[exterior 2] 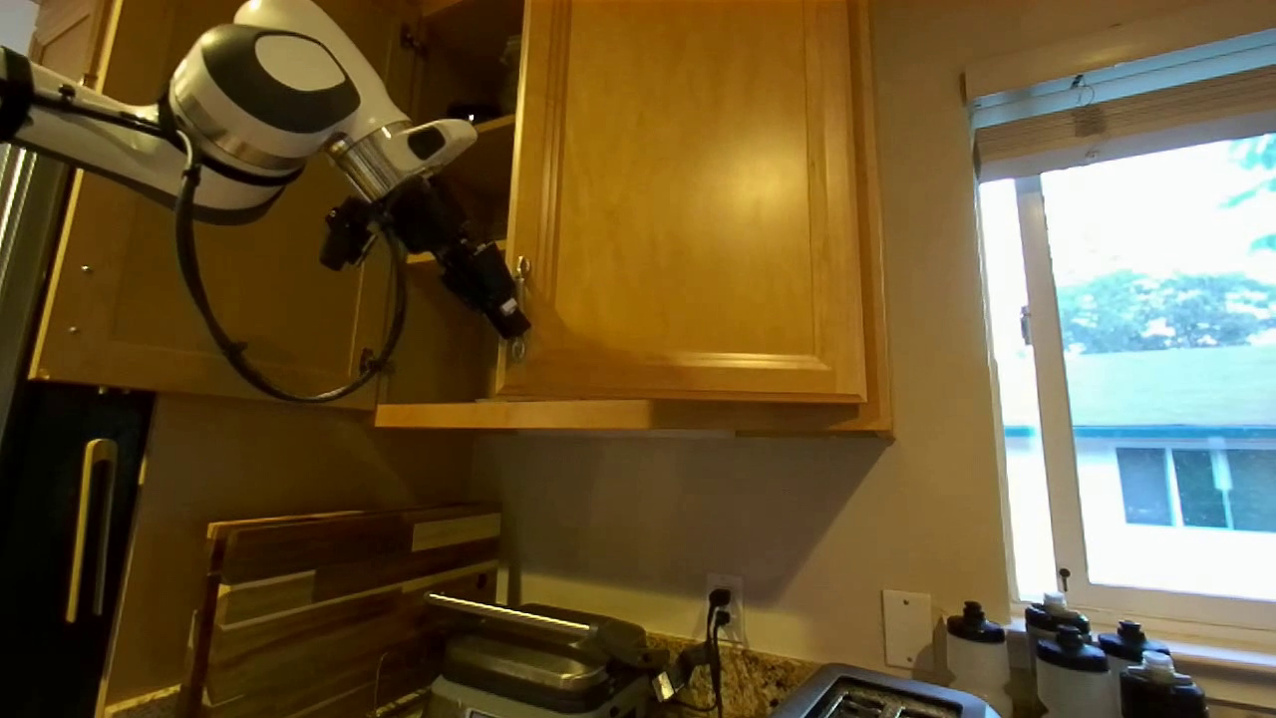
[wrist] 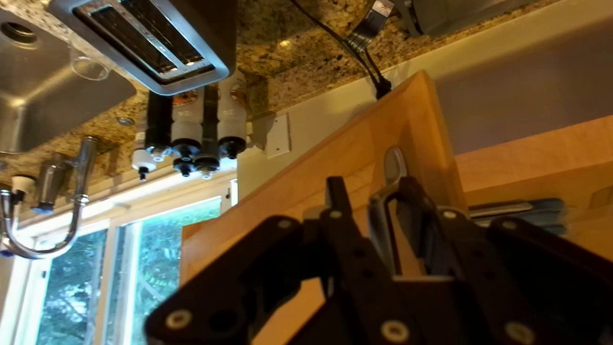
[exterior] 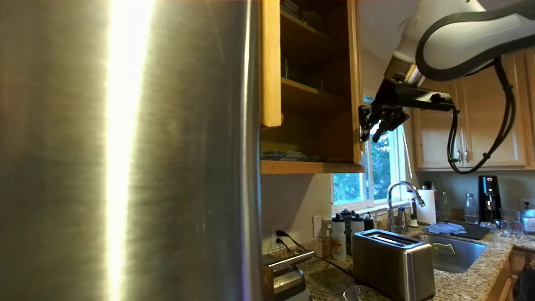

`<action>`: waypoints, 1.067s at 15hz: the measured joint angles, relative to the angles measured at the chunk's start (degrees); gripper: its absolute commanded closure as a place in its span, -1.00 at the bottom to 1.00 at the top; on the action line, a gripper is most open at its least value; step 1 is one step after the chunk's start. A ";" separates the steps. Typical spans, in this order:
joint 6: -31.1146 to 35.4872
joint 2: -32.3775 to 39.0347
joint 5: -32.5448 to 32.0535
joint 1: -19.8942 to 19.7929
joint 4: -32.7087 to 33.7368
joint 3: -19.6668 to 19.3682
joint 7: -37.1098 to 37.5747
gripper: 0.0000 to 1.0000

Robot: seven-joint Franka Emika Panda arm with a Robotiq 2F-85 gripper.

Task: Open the overhead cabinet doors

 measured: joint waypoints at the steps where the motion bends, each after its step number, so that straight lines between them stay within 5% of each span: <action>1: -1.17 -0.93 -0.05 -1.19 -0.22 0.48 1.20 -0.37; 6: -7.43 -4.00 -2.37 -6.48 -0.41 3.24 7.39 -1.00; 16: -27.35 -6.62 -15.12 -10.14 1.45 6.95 16.14 -1.00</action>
